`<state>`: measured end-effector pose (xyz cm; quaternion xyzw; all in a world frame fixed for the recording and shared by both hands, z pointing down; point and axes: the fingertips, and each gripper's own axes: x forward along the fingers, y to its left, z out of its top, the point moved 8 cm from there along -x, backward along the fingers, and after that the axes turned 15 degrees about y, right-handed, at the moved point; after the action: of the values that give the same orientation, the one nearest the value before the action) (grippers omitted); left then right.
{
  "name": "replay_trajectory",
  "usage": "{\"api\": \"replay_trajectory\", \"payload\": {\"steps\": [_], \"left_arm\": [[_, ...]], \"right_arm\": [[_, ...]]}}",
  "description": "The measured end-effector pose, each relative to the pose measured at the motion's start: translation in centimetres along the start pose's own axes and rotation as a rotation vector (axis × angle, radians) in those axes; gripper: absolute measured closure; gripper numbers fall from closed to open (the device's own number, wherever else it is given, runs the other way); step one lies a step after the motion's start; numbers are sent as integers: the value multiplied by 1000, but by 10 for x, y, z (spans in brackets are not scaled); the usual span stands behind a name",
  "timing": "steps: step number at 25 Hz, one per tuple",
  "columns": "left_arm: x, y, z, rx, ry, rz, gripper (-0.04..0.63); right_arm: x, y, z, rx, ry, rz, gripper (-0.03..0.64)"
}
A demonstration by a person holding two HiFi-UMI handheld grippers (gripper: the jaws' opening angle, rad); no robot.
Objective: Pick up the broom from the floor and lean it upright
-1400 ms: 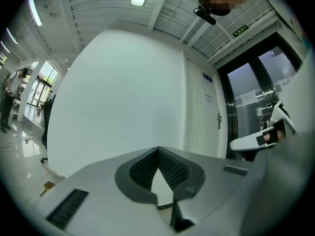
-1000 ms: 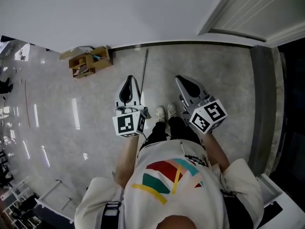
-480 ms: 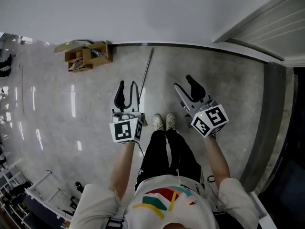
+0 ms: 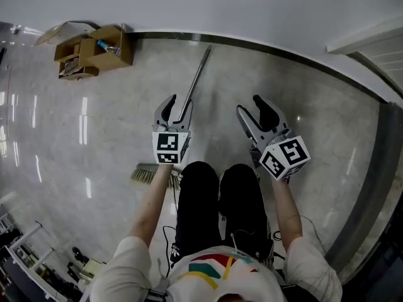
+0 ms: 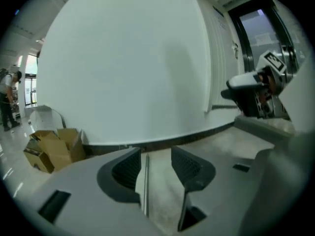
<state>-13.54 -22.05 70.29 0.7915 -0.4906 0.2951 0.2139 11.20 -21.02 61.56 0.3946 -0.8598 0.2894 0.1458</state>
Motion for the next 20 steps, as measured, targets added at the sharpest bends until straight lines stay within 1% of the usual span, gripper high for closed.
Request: {"api": "replay_trajectory", "payload": {"steps": [2, 4, 7, 10, 12, 17, 20], "left_arm": [[61, 10, -58, 26, 104, -36, 376], [109, 21, -104, 25, 185, -48, 376], [156, 36, -146, 5, 241, -36, 376], [185, 47, -166, -2, 273, -13, 377], [201, 53, -177, -2, 313, -11, 377], [239, 60, -196, -11, 423, -47, 377], [244, 61, -203, -3, 441, -32, 379]], "right_arm": [[33, -23, -45, -19, 7, 9, 390], [59, -44, -80, -34, 14, 10, 390], [85, -66, -117, -39, 9, 19, 390], [97, -80, -141, -39, 22, 19, 390], [103, -88, -155, -32, 39, 20, 390], [117, -103, -178, -6, 61, 9, 390], [124, -104, -186, -12, 62, 4, 391]]}}
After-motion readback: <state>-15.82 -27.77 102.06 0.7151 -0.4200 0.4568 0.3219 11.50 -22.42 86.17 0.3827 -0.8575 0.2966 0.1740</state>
